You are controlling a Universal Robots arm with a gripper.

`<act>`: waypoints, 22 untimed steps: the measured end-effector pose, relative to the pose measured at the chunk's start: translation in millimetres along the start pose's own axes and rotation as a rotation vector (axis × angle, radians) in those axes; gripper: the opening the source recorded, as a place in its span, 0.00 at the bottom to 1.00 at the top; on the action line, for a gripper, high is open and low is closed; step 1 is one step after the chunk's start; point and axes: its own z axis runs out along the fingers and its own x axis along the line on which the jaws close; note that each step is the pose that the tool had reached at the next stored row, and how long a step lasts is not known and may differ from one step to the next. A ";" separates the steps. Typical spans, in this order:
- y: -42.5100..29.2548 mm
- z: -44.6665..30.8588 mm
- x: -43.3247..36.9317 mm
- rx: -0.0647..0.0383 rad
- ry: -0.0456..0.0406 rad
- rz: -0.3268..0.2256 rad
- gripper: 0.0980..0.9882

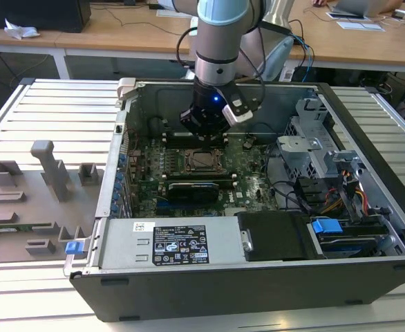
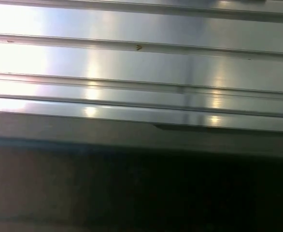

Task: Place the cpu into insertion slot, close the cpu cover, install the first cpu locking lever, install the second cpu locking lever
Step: 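Install the first cpu locking lever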

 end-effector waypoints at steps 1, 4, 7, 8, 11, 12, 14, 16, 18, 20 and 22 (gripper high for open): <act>-0.8 0.7 -0.7 0.000 0.0003 0.000 0.01; -2.8 3.0 -1.9 0.001 0.0016 0.000 0.01; -2.8 6.1 -3.9 0.000 0.0030 0.000 0.01; -2.8 6.2 -4.3 0.000 0.0028 0.000 0.01; -2.2 0.0 -4.6 -0.001 0.0017 -0.001 0.01; -2.4 -8.1 -4.3 0.000 0.0026 -0.001 0.01; -4.1 -10.4 -4.1 -0.001 0.0022 -0.001 0.01; -12.2 -10.7 -3.0 0.000 0.0022 -0.001 0.01; -21.3 -10.8 -2.0 0.000 0.0022 -0.001 0.01; -34.2 -11.0 -0.9 0.000 0.0022 -0.001 0.01; -43.4 -11.1 -0.2 0.000 0.0021 -0.001 0.01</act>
